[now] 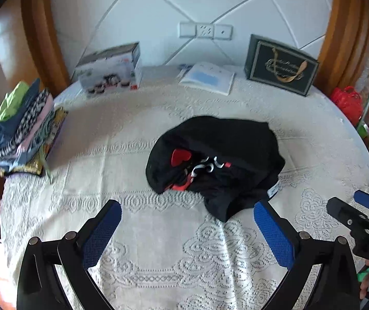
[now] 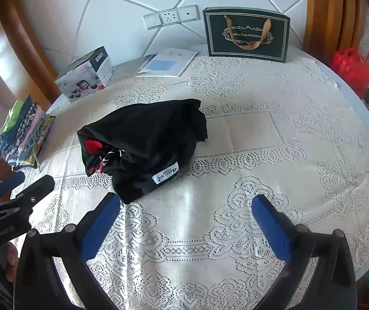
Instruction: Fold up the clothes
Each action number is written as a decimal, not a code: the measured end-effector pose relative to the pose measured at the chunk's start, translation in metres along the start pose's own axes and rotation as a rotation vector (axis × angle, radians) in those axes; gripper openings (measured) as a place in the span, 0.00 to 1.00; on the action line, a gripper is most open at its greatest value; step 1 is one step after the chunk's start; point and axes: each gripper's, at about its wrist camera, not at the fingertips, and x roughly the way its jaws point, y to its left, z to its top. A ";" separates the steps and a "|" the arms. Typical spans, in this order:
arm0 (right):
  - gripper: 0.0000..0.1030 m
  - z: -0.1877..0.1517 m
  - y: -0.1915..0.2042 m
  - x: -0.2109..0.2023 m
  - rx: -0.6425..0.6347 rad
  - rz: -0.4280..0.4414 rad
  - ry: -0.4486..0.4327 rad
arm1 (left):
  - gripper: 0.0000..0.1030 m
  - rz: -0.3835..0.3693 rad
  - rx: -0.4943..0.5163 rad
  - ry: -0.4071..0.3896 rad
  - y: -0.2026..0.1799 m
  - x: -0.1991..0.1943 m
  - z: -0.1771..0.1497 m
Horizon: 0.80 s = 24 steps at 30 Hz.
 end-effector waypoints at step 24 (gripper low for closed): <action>1.00 0.000 0.020 -0.005 -0.053 -0.020 -0.003 | 1.00 0.026 -0.015 0.027 0.008 -0.007 -0.009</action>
